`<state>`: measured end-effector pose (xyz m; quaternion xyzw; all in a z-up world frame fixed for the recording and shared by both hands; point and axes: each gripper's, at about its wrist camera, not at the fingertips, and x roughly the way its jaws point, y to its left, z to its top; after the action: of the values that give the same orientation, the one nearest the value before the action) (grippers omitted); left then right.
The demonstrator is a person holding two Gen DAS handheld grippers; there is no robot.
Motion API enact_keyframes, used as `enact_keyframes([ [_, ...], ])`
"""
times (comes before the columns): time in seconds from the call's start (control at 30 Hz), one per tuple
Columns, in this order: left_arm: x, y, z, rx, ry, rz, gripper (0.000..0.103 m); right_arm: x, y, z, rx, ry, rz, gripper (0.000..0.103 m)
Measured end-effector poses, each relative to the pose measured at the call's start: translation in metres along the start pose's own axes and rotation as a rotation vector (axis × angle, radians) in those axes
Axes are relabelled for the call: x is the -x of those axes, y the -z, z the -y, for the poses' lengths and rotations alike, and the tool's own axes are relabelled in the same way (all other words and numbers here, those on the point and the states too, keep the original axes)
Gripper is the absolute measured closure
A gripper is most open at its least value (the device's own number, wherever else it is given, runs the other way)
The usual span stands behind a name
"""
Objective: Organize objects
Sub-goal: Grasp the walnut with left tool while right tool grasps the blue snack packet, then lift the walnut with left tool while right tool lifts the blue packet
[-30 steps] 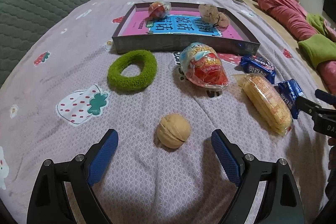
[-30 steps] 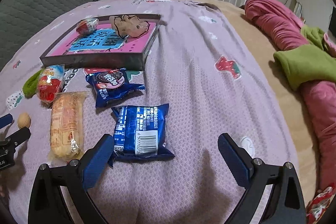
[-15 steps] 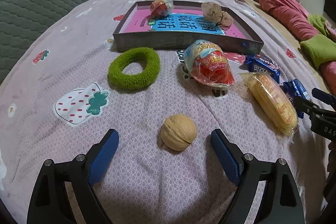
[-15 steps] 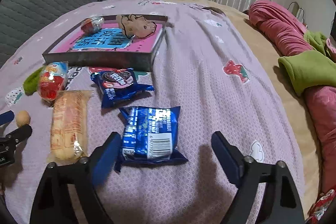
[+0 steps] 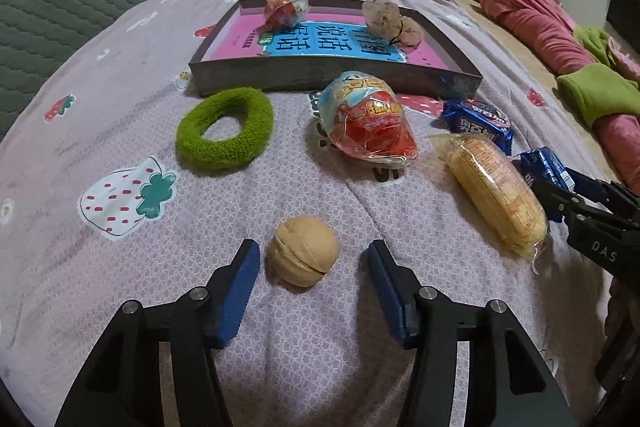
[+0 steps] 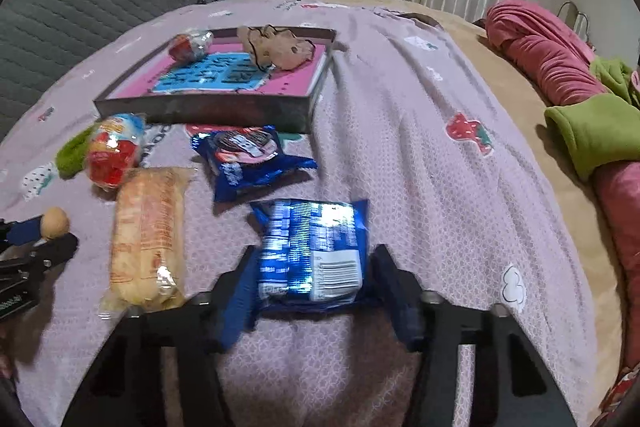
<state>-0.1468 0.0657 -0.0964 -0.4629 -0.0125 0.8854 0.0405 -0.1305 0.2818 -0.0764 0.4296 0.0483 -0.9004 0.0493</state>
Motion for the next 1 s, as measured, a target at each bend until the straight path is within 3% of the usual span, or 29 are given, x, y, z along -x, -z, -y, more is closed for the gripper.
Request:
enact_keyframes([
  [0.1, 0.001, 0.001, 0.001, 0.003, 0.008, 0.004, 0.068, 0.001, 0.000, -0.002, 0.019, -0.005, -0.008, 0.048],
  [0.57, 0.012, 0.004, 0.001, -0.004, 0.001, 0.020, 0.068, 0.003, 0.004, -0.002, 0.034, -0.046, -0.030, 0.051],
  [1.0, 0.035, 0.001, -0.001, 0.002, -0.003, 0.069, 0.068, 0.049, -0.006, -0.004, 0.034, -0.086, 0.070, 0.051],
])
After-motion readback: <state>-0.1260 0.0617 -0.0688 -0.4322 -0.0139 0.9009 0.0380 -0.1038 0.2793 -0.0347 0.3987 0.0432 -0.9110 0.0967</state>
